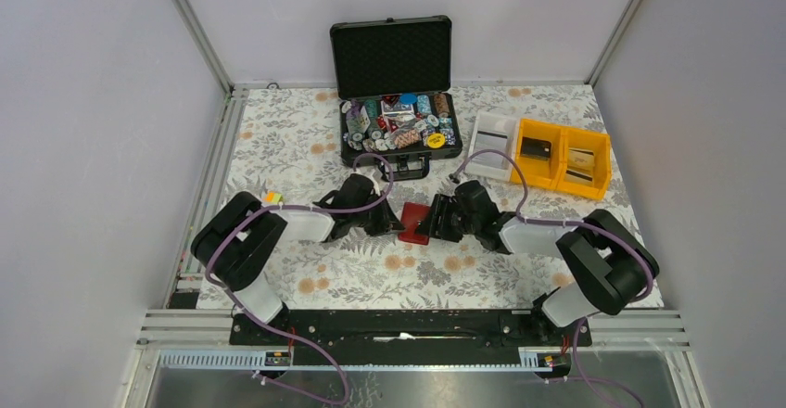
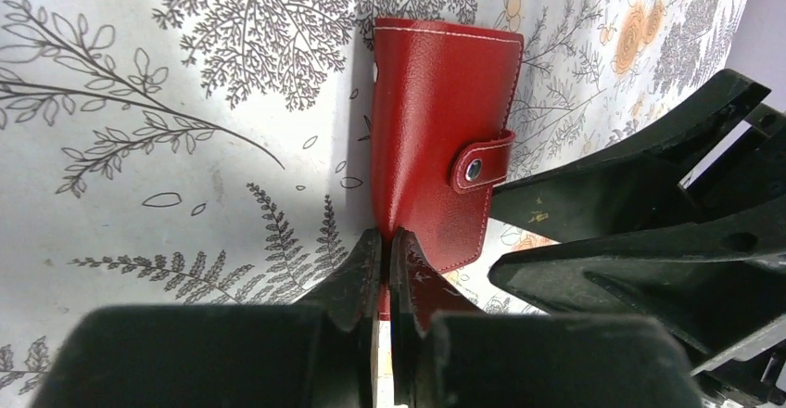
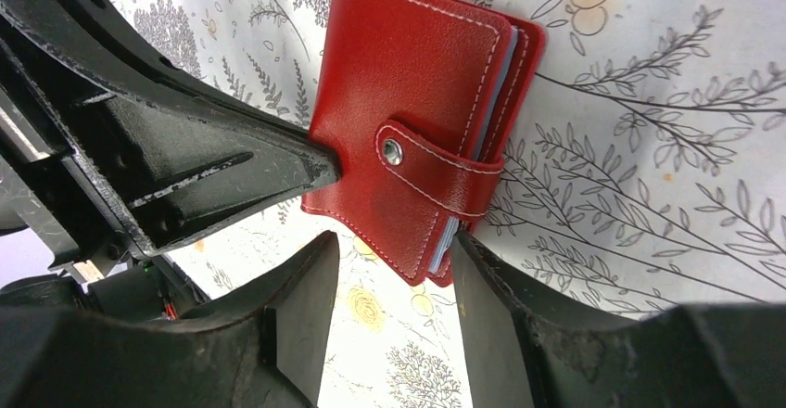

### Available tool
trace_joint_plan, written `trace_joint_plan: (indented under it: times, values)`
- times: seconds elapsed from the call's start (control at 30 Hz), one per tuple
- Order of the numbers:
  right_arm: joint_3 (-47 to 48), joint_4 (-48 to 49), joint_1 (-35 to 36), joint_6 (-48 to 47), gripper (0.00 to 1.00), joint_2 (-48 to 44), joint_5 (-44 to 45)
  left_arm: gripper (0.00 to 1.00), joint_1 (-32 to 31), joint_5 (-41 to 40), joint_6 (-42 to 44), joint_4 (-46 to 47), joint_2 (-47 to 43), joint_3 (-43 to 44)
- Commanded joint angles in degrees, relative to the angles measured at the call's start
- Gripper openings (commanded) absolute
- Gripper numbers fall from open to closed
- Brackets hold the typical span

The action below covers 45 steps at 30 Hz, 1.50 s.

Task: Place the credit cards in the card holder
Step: Pick up the card holder from the center of the board.

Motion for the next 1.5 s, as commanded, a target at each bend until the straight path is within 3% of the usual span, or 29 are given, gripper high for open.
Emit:
trace_joint_plan:
  times: [0.0, 0.2, 0.33, 0.4, 0.6, 0.73, 1.03, 1.47]
  values:
    - [-0.3, -2.5, 0.8, -0.2, 0.57, -5.0, 4.4, 0.0, -0.5, 1.1, 1.6, 1.7, -3.2, -1.1]
    - [1.8, -10.8, 0.1, -3.7, 0.75, -15.8, 10.4, 0.0, -0.2, 1.8, 4.1, 6.2, -14.1, -3.8]
    - [2.4, -11.9, -3.8, -5.6, 0.95, -24.9, 5.9, 0.0, 0.5, 1.6, 7.1, 6.5, -23.3, -5.7]
    - [3.0, -11.9, -6.6, -6.2, 0.99, -27.9, 0.5, 0.0, 0.6, 1.7, 8.6, 6.5, -28.2, -6.5]
    - [5.8, -8.7, -12.5, -5.6, 1.0, -32.2, -14.4, 0.0, 0.7, 3.1, 13.6, 1.3, -42.5, -5.7]
    - [6.8, 0.4, -12.5, -1.5, 1.0, -32.5, -22.3, 0.0, 0.7, 5.5, 15.4, -3.6, -46.4, -3.5]
    - [10.1, 2.7, -12.4, -1.0, 0.86, -30.4, -26.3, 0.0, 0.7, 8.0, 13.6, -3.4, -46.4, -2.4]
    - [12.9, -2.9, -12.0, -5.1, 0.75, -26.8, -25.1, 0.0, 0.6, 9.1, 12.5, -0.5, -45.9, -3.0]
